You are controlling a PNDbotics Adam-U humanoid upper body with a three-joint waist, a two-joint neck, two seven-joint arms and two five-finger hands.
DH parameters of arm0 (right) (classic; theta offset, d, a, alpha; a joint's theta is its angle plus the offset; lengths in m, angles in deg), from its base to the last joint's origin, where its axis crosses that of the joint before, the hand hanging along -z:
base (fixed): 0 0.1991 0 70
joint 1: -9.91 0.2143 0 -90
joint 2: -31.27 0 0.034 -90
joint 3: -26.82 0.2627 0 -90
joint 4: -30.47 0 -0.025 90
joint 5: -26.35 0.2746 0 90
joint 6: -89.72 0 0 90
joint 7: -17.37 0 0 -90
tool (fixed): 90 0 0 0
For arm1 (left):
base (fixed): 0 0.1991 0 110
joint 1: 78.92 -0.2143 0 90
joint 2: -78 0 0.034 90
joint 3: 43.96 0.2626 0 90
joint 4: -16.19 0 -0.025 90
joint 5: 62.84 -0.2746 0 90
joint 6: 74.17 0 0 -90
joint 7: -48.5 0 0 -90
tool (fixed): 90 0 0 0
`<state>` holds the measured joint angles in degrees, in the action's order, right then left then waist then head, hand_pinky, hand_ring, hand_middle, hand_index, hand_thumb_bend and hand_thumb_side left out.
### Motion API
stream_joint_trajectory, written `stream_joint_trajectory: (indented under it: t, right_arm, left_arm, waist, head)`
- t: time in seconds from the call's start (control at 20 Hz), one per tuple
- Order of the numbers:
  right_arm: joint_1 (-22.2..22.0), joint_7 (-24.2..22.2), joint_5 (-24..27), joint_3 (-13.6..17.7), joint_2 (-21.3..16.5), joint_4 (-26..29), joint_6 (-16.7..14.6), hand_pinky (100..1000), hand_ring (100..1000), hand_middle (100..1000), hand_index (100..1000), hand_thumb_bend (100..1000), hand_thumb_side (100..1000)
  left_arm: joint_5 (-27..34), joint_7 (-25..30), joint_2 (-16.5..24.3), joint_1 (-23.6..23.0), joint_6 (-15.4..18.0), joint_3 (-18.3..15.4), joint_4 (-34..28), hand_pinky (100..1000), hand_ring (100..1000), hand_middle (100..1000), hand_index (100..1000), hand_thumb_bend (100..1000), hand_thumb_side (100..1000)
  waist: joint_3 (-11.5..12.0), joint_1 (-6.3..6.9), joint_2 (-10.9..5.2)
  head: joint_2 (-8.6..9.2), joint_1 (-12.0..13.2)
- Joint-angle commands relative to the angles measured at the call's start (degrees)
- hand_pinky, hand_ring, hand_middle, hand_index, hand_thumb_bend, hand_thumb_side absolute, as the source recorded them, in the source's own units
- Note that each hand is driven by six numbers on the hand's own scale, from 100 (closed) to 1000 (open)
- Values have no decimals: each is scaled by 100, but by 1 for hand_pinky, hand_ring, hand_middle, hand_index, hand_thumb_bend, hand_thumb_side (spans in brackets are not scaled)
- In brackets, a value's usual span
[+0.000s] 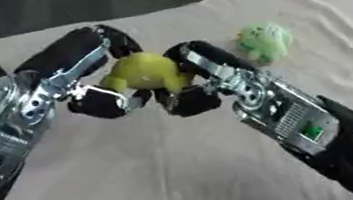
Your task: Pick up the objects with one hand, pass them to the other hand, and then place them into the box on the other side of the table.
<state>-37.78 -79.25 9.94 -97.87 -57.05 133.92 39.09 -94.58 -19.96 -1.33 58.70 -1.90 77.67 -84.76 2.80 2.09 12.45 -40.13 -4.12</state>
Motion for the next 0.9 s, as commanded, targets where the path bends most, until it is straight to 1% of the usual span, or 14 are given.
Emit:
stream_joint_trajectory:
  t: [0.05, 0.15, 0.5, 0.8, 0.9]
  right_arm:
    - [87, 3, -25, 28, -35, 117, 24, 653, 456, 373, 444, 100, 100]
    - [84, 19, -36, 25, -33, 85, 48, 652, 456, 373, 444, 100, 100]
    - [88, 69, -18, 17, -24, 35, 69, 650, 455, 372, 442, 100, 100]
    - [84, 104, 14, 13, -21, 27, 63, 647, 454, 371, 440, 100, 100]
    - [83, 110, 19, 13, -21, 24, 59, 646, 453, 370, 440, 100, 100]
  left_arm:
    - [144, -128, 74, 136, 89, -25, -109, 638, 713, 639, 775, 490, 349]
    - [171, -110, 94, 134, 166, -18, -130, 643, 717, 646, 782, 526, 352]
    - [198, -79, 109, 126, 262, -27, -161, 639, 713, 633, 774, 537, 329]
    - [216, -63, 92, 131, 277, -18, -137, 631, 701, 617, 767, 494, 311]
    - [191, -74, 78, 132, 255, -19, -121, 625, 696, 610, 762, 446, 294]
  waist:
    - [1, 5, -83]
    - [7, 10, -81]
    - [8, 8, -79]
    - [1, 7, -81]
    - [-1, 6, -81]
  head:
    - [54, 8]
    - [53, 6]
    - [50, -1]
    - [57, 3]
    - [62, 3]
